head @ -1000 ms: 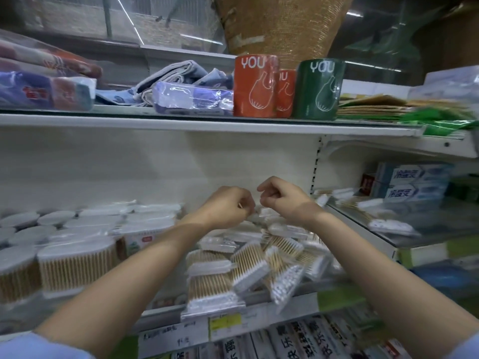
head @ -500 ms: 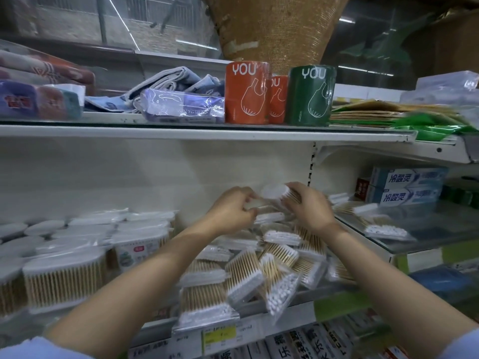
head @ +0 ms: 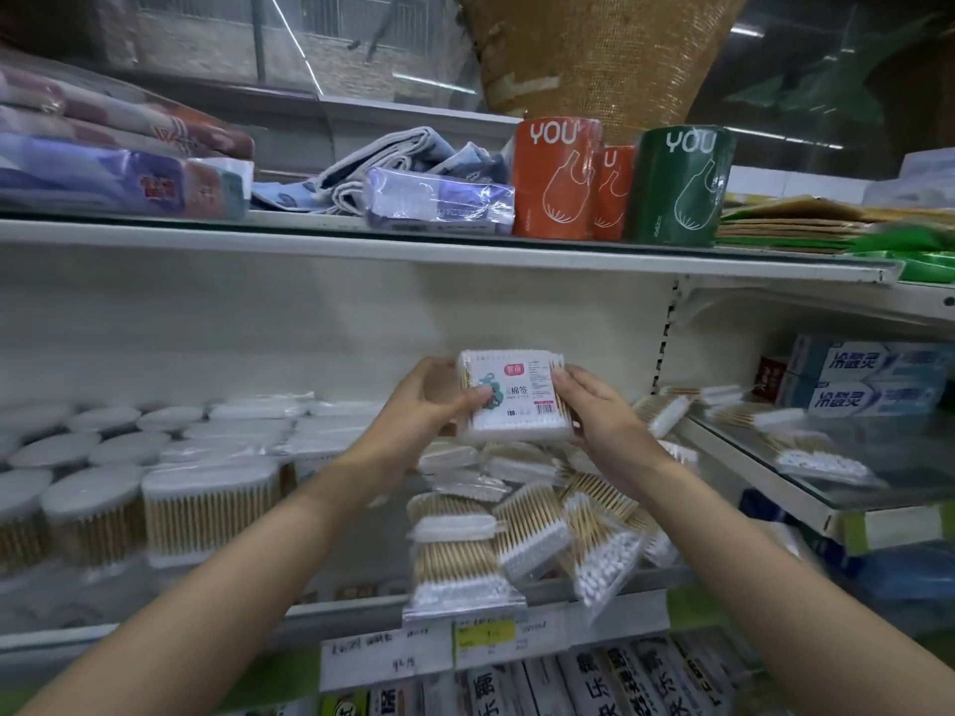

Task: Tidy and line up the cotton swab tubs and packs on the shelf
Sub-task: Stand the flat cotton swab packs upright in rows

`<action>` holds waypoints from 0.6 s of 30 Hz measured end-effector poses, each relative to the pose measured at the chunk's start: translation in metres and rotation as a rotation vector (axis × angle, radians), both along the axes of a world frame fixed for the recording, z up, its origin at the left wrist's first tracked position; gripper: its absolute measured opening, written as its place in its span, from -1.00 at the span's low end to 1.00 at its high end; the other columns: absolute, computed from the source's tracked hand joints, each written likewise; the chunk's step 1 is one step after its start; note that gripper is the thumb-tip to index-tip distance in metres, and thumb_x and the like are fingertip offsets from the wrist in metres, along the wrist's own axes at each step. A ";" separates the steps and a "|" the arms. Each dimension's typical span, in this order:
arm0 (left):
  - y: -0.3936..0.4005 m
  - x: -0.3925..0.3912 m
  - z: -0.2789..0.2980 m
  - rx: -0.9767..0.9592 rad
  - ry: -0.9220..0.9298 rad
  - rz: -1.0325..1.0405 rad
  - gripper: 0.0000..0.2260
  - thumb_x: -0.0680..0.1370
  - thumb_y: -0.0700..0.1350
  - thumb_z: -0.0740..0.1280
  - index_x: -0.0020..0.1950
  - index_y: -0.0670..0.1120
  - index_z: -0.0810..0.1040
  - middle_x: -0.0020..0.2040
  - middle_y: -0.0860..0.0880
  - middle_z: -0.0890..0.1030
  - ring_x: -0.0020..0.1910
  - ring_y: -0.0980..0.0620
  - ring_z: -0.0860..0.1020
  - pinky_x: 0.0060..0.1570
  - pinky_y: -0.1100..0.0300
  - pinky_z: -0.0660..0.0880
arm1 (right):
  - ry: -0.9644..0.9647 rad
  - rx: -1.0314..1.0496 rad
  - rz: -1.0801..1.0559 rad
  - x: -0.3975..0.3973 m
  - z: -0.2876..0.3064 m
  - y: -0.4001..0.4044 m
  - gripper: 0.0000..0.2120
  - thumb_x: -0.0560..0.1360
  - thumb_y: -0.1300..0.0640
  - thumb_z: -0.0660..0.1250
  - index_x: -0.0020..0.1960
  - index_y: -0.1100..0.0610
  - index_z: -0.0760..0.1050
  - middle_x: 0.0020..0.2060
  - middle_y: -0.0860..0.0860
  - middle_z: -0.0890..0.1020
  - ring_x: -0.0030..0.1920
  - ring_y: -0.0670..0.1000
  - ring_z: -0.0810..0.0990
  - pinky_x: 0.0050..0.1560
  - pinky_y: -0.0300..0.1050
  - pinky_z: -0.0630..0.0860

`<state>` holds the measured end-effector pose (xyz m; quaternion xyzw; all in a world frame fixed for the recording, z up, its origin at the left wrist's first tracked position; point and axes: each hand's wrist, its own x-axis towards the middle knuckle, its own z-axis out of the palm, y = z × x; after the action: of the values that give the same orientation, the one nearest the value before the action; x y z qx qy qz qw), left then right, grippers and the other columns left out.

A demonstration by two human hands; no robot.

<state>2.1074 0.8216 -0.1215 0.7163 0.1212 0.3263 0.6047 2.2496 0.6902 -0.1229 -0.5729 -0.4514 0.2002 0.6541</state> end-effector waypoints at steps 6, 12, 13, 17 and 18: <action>-0.004 -0.017 -0.008 -0.135 -0.046 0.045 -0.80 0.54 -0.03 0.29 0.07 -0.11 0.58 0.01 -0.11 0.68 0.01 -0.08 0.63 0.11 -0.05 0.51 | 0.046 -0.045 0.017 -0.020 -0.006 0.010 -0.79 0.61 0.05 0.16 0.03 0.05 0.56 -0.03 0.04 0.70 0.06 0.08 0.64 0.23 0.14 0.47; -0.005 -0.027 -0.022 -0.271 -0.192 0.114 -0.75 0.46 0.02 0.34 0.02 -0.12 0.58 -0.11 -0.12 0.69 -0.15 -0.09 0.64 -0.06 -0.07 0.55 | 0.146 -0.105 0.065 -0.043 -0.011 0.027 -0.78 0.55 0.00 0.25 0.13 0.07 0.51 0.03 0.04 0.68 0.07 0.07 0.65 0.21 0.15 0.50; -0.005 -0.027 -0.026 -0.286 -0.199 0.132 -0.78 0.49 0.00 0.33 0.01 -0.13 0.57 -0.12 -0.12 0.68 -0.17 -0.07 0.64 -0.05 -0.08 0.54 | 0.158 -0.110 0.085 -0.046 -0.013 0.028 -0.76 0.53 0.02 0.29 0.16 0.08 0.50 0.05 0.05 0.67 0.07 0.09 0.64 0.20 0.16 0.51; -0.002 -0.027 -0.037 -0.272 -0.196 0.195 -0.79 0.48 0.03 0.35 -0.02 -0.09 0.49 -0.04 -0.15 0.62 -0.10 -0.07 0.62 -0.05 -0.07 0.57 | 0.225 -0.058 0.133 -0.049 -0.022 0.026 -0.81 0.53 0.14 0.30 0.14 0.09 0.47 0.03 0.07 0.67 0.05 0.11 0.65 0.12 0.13 0.55; -0.002 -0.028 -0.038 -0.258 -0.205 0.196 -0.79 0.49 0.00 0.34 0.01 -0.10 0.46 -0.08 -0.13 0.61 -0.17 0.00 0.62 -0.18 0.06 0.58 | 0.247 -0.032 0.139 -0.049 -0.024 0.024 -0.84 0.54 0.16 0.28 0.12 0.09 0.48 0.02 0.07 0.67 0.05 0.10 0.65 0.09 0.08 0.56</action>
<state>2.0797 0.8191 -0.1599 0.5807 0.1690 0.4367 0.6660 2.2004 0.7147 -0.1466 -0.5217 -0.4026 0.3215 0.6800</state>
